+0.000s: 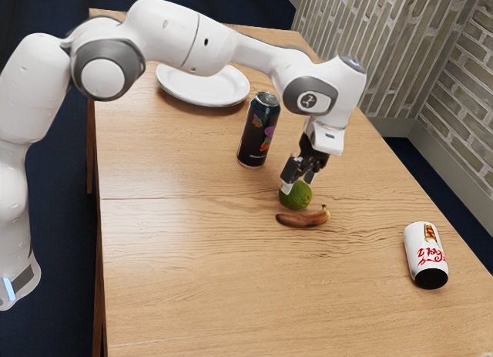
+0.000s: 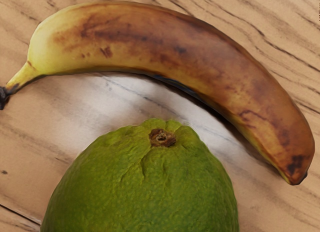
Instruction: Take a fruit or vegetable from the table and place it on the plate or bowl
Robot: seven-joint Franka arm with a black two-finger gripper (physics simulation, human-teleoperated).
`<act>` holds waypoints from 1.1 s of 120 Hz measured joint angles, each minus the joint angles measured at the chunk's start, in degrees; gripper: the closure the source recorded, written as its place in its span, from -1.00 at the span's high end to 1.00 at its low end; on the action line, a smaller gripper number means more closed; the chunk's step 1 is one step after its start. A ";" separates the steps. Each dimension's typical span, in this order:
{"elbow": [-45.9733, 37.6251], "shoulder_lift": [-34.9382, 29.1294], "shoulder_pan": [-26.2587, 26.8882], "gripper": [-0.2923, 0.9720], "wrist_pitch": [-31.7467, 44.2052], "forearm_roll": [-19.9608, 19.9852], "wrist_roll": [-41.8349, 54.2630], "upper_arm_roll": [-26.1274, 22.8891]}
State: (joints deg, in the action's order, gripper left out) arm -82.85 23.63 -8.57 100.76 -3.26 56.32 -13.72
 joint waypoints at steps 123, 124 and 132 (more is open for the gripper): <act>5.95 -14.31 5.46 -0.07 -3.09 2.04 3.32 5.62; 6.11 -14.95 5.47 -0.07 -3.40 2.09 3.32 5.63; 6.73 -20.22 5.66 -0.10 -5.93 2.58 3.33 6.16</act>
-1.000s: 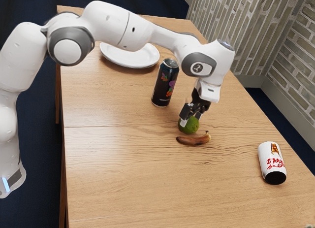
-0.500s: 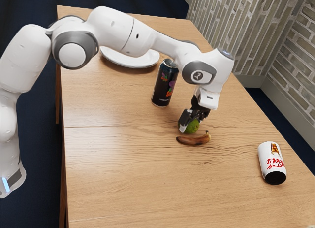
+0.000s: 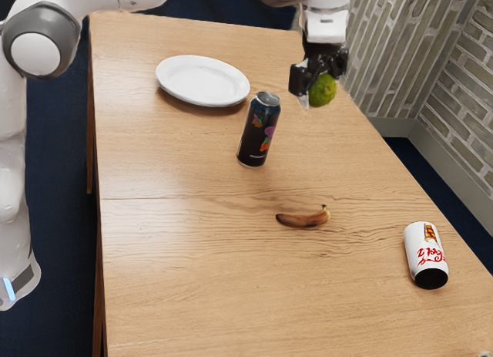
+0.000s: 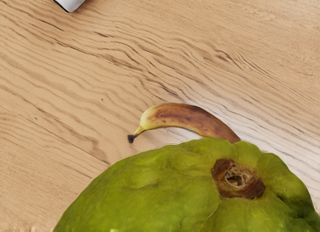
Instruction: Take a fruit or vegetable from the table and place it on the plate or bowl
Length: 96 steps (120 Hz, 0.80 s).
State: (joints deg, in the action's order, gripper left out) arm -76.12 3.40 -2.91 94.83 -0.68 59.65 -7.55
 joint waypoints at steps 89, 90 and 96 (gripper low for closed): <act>-2.77 6.39 -17.37 -0.31 -5.58 0.11 3.69 33.50; -2.78 6.77 -17.74 -0.31 -5.40 0.18 3.76 33.49; -2.83 8.63 -20.18 -0.33 -4.35 0.71 4.21 33.40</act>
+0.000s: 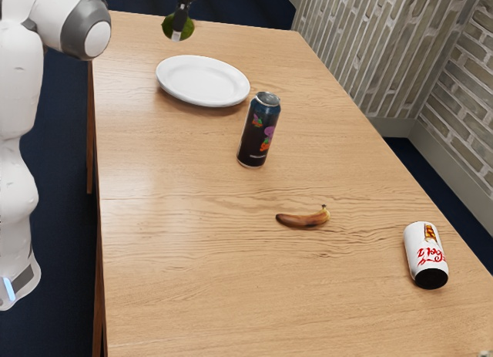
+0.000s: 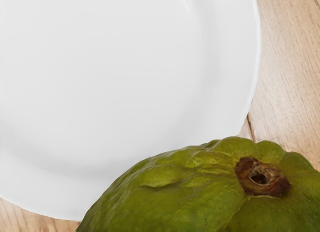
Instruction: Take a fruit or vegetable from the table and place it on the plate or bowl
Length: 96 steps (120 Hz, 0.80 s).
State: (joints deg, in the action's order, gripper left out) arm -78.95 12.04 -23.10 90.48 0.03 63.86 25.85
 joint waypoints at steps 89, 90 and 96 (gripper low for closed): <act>0.61 5.12 -5.17 0.49 4.47 2.79 4.36 -2.87; 0.61 5.09 -5.18 0.49 4.46 2.80 4.39 -2.86; 0.61 4.99 -5.18 0.51 4.35 2.84 4.54 -2.84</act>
State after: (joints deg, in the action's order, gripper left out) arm -78.34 17.03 -28.28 94.84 2.86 68.40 23.01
